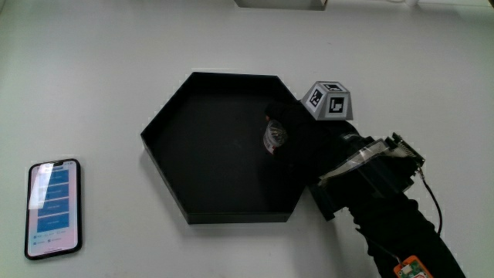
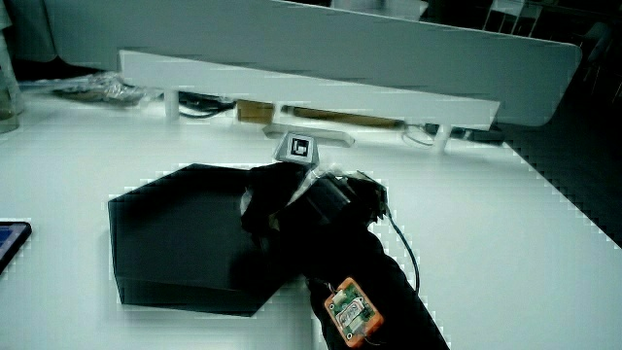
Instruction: Pick paper clip from plate
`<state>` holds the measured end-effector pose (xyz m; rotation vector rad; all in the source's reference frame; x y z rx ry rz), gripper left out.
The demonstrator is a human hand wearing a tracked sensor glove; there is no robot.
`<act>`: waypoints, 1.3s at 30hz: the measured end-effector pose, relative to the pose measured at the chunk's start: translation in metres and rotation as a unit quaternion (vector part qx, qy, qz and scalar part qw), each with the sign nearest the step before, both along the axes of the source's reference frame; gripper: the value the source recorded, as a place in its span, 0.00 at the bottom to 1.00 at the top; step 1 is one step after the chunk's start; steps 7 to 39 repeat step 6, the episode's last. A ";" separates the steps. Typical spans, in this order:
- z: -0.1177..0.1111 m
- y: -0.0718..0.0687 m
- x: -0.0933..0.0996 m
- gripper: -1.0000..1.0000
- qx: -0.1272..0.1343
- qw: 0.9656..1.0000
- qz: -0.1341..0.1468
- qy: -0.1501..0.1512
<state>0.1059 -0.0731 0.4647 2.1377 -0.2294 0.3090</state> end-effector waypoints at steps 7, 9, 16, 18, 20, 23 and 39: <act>-0.005 -0.006 0.031 1.00 -0.006 1.000 0.028 0.005; -0.005 -0.006 0.031 1.00 -0.006 1.000 0.028 0.005; -0.005 -0.006 0.031 1.00 -0.006 1.000 0.028 0.005; -0.005 -0.006 0.031 1.00 -0.006 1.000 0.028 0.005; -0.005 -0.006 0.031 1.00 -0.006 1.000 0.028 0.005; -0.005 -0.006 0.031 1.00 -0.006 1.000 0.028 0.005; -0.005 -0.006 0.031 1.00 -0.006 1.000 0.028 0.005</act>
